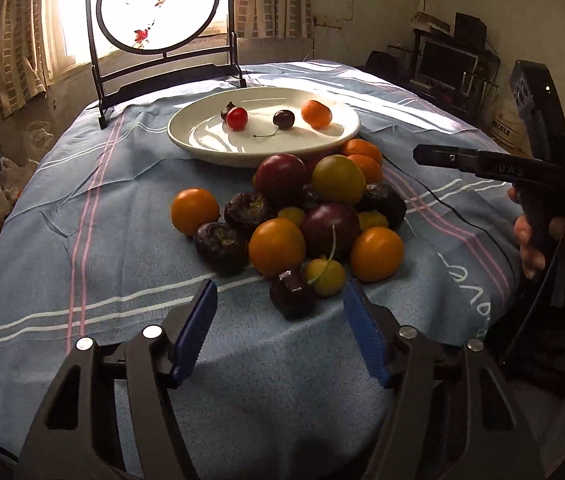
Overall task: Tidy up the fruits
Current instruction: 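Grasp a dark cherry with the left tool while the right tool grasps a tangerine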
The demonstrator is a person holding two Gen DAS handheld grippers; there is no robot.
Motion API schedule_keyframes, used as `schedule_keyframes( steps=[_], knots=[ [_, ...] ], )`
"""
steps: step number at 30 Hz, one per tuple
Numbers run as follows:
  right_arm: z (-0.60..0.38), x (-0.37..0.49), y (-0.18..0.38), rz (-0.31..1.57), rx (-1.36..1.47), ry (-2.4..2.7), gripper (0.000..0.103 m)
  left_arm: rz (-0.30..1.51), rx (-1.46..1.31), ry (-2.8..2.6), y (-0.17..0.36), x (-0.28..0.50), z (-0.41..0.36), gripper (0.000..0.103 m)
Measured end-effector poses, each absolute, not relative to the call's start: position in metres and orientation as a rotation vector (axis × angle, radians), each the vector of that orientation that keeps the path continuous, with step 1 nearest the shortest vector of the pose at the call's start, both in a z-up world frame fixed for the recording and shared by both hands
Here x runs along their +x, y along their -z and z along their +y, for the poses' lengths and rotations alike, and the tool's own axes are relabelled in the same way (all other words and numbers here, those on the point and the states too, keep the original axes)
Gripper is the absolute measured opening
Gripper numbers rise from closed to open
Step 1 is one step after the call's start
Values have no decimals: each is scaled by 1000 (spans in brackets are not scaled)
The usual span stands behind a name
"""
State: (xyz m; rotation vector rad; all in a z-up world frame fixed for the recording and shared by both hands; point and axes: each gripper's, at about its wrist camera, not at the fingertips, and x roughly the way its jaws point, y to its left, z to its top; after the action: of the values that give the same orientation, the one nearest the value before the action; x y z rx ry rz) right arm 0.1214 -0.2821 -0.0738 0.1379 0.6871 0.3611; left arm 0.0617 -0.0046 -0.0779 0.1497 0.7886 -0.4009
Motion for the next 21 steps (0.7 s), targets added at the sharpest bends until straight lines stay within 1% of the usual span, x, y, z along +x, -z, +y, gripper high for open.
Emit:
schedule_keyframes(
  steps=[1,3,5,7,8,9,11,17,21],
  knots=[
    [-282,121,74,685,138,-364,56,803,131,400,81,65,-3,55],
    [-284,122,75,685,153,-377,56,820,107,405,87,70,-2,48],
    [-288,124,77,688,187,-387,56,820,100,421,90,71,-4,44],
    [-292,125,80,701,216,-398,56,809,112,430,91,70,-8,43],
    [-293,126,80,704,222,-399,56,804,114,436,91,69,-9,41],
    [-292,126,81,705,219,-402,56,802,112,444,91,69,-10,35],
    [-289,124,80,702,201,-402,56,806,84,483,91,67,-10,25],
    [-286,123,80,698,189,-400,56,799,82,482,90,64,-13,25],
    [-276,111,76,674,132,-375,56,757,67,459,77,58,-5,25]
  ],
)
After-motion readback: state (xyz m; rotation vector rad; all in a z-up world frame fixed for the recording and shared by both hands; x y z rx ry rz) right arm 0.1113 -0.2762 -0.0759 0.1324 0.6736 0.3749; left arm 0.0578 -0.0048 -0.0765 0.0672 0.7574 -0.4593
